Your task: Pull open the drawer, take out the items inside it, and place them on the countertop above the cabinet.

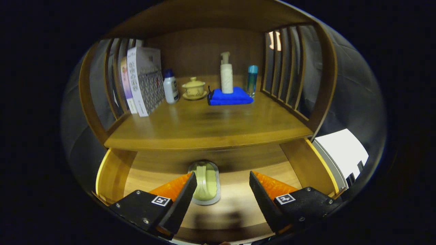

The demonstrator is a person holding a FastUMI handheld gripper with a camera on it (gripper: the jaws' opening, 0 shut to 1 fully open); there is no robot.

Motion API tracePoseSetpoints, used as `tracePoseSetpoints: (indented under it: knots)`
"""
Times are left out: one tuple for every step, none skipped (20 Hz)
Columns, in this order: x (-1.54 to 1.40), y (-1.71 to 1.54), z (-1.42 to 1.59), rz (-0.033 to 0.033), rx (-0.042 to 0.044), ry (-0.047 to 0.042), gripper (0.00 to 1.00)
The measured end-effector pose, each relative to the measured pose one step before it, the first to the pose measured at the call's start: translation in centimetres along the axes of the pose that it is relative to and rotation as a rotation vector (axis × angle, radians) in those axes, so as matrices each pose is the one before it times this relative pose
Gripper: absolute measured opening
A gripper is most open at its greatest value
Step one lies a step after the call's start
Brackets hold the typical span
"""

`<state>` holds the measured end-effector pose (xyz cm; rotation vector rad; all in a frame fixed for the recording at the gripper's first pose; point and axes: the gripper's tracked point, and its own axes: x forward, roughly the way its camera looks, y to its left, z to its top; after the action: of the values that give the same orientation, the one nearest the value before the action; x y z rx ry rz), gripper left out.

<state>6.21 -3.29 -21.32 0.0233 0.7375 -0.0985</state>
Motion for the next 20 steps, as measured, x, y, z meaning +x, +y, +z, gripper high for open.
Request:
tracePoseSetpoints:
  knots:
    - [0.605,0.394,-0.075,0.00578,-0.00250,0.02367,0.96]
    - [0.664,0.214,-0.068,-0.00690,-0.00407,0.02271,0.96]
    - [0.431,0.136,-0.091,-0.00533,-0.00665,0.02035,0.96]
    - [0.384,0.118,-0.290,-0.00574,-0.00622,0.02475,0.96]
    - [0.336,0.333,-0.281,0.00718,-0.00810,0.02069,0.94]
    - [0.385,0.208,-0.194,0.00498,-0.00245,0.01183,0.94]
    - [0.270,0.260,-0.455,0.00321,-0.00729,0.02146,0.92]
    - [0.505,0.240,-0.187,0.00054,-0.00915,0.00991,0.88]
    - [0.221,0.271,-0.238,0.00317,-0.00742,0.01174,0.85]
    - [0.301,0.295,-0.431,0.00507,-0.01010,0.01710,0.81]
    - [0.180,0.169,-0.241,0.00235,-0.01015,0.00764,0.75]
    - [0.191,0.024,-0.194,-0.00035,-0.00725,0.00712,0.70]
    - [0.152,-0.009,-0.178,-0.00280,-0.01424,0.00088,0.61]
    - [0.188,-0.048,-0.151,-0.00524,-0.01050,0.00011,0.55]
    - [0.223,0.009,-0.324,-0.00289,-0.00779,0.00908,0.47]
    - [-0.064,-0.033,-0.180,-0.00664,-0.01043,-0.00261,0.40]
    - [0.049,0.013,0.120,-0.00654,-0.00381,-0.00817,0.32]
    - [-0.292,-0.025,-0.298,-0.00352,-0.00472,-0.00069,0.24]
    - [-0.189,-0.032,-0.010,-0.00245,-0.00881,-0.01117,0.22]
    - [-0.105,-0.023,-0.298,-0.00625,-0.00859,-0.00241,0.20]
